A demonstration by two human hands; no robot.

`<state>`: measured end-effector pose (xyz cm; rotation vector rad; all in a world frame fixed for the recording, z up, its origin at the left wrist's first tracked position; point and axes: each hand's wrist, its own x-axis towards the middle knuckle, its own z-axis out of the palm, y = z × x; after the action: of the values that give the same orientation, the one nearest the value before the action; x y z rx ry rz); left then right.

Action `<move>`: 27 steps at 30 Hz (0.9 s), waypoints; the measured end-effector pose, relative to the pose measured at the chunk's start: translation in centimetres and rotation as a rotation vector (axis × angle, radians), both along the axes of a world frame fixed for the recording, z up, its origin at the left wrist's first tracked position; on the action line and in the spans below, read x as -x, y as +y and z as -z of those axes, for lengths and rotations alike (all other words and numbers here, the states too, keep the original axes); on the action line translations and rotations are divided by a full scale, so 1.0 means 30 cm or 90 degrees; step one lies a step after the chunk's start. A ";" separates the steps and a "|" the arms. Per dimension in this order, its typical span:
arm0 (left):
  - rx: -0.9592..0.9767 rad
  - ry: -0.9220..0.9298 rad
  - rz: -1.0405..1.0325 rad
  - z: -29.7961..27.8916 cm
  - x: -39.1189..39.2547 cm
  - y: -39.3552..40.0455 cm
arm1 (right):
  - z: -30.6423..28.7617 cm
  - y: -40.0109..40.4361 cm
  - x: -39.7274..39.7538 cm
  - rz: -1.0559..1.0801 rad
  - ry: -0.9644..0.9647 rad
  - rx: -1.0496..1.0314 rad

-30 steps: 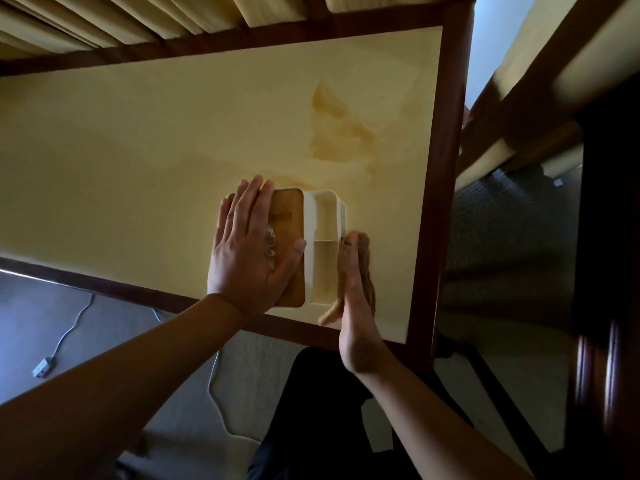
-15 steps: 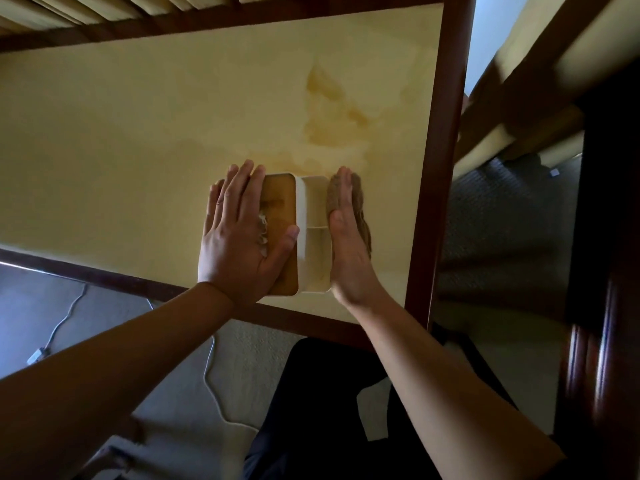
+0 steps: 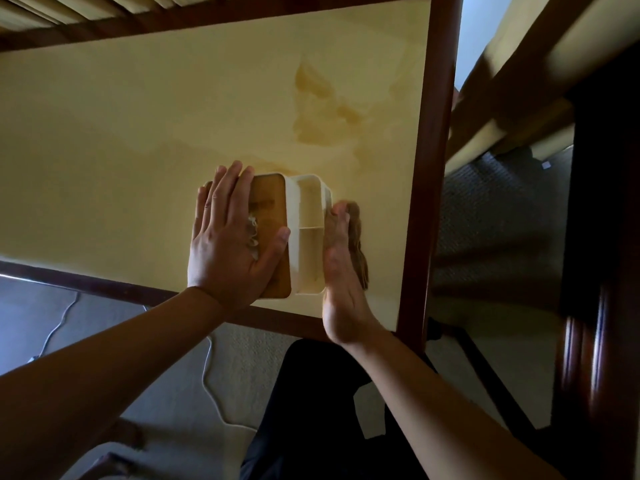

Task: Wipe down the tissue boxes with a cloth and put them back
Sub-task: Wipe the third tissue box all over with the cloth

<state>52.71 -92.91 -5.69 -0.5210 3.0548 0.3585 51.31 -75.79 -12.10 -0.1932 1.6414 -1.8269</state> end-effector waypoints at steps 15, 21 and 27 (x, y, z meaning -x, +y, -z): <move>0.003 0.011 0.002 0.001 0.000 0.008 | -0.008 0.047 -0.003 -0.070 -0.014 0.026; 0.001 0.025 0.001 0.011 0.000 0.004 | -0.061 0.091 -0.033 -0.057 0.087 -0.029; 0.003 0.019 0.005 0.014 -0.003 -0.001 | -0.002 0.030 0.037 -0.031 0.204 -0.120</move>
<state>52.80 -92.94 -6.12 -0.5093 3.0856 0.3631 50.20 -74.89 -12.03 -0.4580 1.9970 -1.6560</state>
